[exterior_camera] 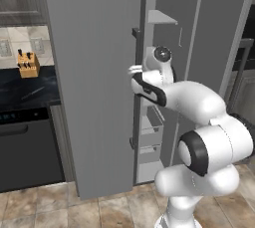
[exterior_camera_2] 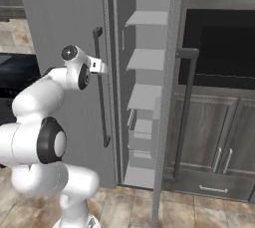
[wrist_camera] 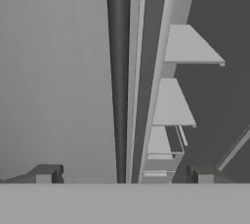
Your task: Retrieve the butter from the fridge and place it on a plate on the dining table. Then retrieve the butter knife by the fridge and place it near the plate.
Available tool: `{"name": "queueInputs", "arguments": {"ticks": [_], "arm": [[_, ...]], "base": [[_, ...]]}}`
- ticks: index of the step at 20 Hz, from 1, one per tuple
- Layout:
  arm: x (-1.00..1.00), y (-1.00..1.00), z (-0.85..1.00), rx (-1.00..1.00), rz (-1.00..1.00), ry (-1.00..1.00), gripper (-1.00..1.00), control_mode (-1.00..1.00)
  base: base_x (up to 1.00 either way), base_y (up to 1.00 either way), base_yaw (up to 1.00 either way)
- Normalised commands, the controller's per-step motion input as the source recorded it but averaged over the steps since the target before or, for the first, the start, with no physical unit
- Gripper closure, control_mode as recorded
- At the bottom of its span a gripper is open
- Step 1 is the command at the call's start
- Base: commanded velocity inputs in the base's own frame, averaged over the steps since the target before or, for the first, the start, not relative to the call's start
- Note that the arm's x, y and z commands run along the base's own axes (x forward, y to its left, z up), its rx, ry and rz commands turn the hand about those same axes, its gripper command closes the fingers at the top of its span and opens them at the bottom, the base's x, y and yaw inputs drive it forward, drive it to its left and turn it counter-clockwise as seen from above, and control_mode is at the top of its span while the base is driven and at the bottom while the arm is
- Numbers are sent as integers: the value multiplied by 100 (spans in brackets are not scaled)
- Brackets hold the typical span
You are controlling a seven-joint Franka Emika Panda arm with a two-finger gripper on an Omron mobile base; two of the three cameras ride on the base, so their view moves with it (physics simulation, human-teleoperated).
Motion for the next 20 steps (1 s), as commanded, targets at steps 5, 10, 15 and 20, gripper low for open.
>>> {"name": "queueInputs", "arguments": {"ticks": [5,10,15,20], "arm": [[56,0,0,0,0,0,-100,-100],[54,4,0,0,0,0,-100,-100],[40,17,0,0,0,0,-100,-100],[43,10,-1,0,0,0,-100,-100]], "base": [[0,0,0],[0,0,0],[0,0,0],[0,0,0]]}}
